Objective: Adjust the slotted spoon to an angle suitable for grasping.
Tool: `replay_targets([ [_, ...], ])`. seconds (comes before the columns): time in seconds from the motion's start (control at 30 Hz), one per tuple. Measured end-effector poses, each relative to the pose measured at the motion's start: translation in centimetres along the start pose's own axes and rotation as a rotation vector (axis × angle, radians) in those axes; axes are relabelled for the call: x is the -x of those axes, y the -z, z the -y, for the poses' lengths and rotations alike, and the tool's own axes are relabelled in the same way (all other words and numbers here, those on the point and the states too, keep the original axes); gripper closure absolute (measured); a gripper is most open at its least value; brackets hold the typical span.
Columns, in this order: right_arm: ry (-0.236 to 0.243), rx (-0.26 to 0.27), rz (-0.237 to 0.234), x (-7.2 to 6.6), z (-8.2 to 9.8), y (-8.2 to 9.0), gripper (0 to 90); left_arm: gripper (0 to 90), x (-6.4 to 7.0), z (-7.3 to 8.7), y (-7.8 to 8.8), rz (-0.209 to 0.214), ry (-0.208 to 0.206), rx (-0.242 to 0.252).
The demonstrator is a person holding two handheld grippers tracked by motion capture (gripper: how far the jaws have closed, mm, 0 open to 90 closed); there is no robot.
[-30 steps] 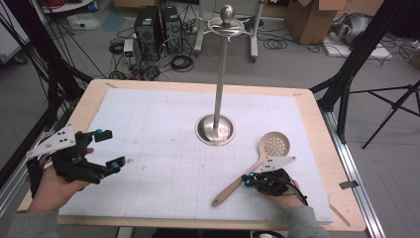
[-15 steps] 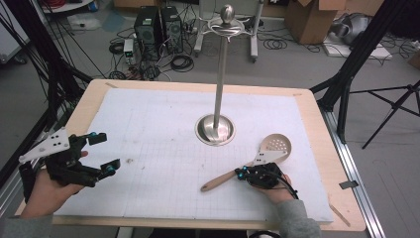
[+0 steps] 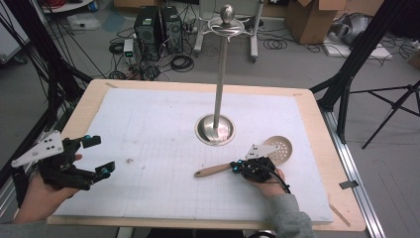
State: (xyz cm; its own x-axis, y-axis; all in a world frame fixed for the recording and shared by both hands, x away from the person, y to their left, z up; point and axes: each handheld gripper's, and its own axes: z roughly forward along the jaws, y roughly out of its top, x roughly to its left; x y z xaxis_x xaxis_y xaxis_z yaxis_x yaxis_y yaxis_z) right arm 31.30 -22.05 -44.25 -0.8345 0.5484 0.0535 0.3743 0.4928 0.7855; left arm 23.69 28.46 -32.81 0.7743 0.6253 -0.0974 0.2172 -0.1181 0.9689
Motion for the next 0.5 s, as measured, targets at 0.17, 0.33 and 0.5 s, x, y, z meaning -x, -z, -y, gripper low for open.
replay_targets([
  [0.17, 0.0, -0.001, 0.026, 0.1, -0.4, -0.5, 90.0, 1.7, 0.0, 0.0, 0.4, -0.005, 0.003, 0.006],
  [0.33, -0.006, 0.011, 0.034, 0.3, -0.5, -0.8, 90.0, 1.7, 0.0, 0.1, 0.5, -0.01, 0.004, 0.003],
  [0.5, -0.009, 0.01, 0.052, 0.4, -0.8, -1.2, 90.0, 1.8, 0.0, 0.2, 0.6, -0.011, 0.007, 0.001],
])
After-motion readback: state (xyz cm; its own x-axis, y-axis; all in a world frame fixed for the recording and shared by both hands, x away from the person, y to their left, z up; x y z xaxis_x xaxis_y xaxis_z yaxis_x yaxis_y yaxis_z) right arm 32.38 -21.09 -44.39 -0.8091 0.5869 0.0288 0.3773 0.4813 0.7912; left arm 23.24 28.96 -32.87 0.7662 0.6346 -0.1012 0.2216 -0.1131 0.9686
